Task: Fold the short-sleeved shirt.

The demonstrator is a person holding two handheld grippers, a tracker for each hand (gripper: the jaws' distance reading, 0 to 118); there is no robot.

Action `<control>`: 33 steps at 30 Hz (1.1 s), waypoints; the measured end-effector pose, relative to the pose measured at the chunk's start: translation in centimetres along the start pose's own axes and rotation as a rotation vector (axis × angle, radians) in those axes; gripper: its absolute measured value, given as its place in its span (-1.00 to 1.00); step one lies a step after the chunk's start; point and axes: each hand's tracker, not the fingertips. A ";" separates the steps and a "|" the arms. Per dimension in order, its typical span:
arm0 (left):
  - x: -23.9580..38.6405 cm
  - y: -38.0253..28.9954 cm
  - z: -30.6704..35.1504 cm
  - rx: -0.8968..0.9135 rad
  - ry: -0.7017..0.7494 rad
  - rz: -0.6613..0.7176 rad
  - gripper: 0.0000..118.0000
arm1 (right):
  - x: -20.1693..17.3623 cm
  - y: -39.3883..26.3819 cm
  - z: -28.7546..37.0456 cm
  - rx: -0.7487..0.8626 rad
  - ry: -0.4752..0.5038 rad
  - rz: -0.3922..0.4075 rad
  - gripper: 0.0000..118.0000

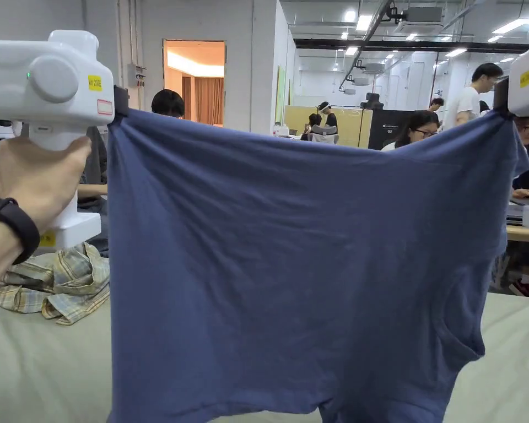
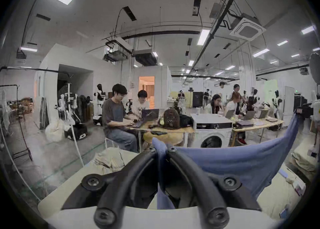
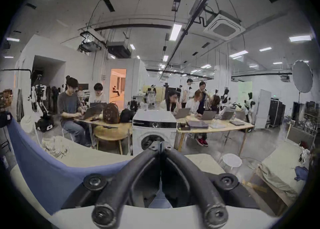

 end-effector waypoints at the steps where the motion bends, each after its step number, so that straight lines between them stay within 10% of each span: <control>1: -0.1 0.2 -0.3 0.008 -0.002 0.006 -1.00 | -0.3 0.6 -0.3 0.007 -0.002 0.007 -1.00; 15: -1.3 -1.7 -2.4 -0.012 -0.006 0.039 -1.00 | -1.1 1.8 -2.7 0.018 -0.033 0.011 -1.00; 33: -4.8 -27.2 20.2 -0.327 -0.188 0.119 -1.00 | 5.2 -25.0 19.8 -0.141 0.235 -0.104 -1.00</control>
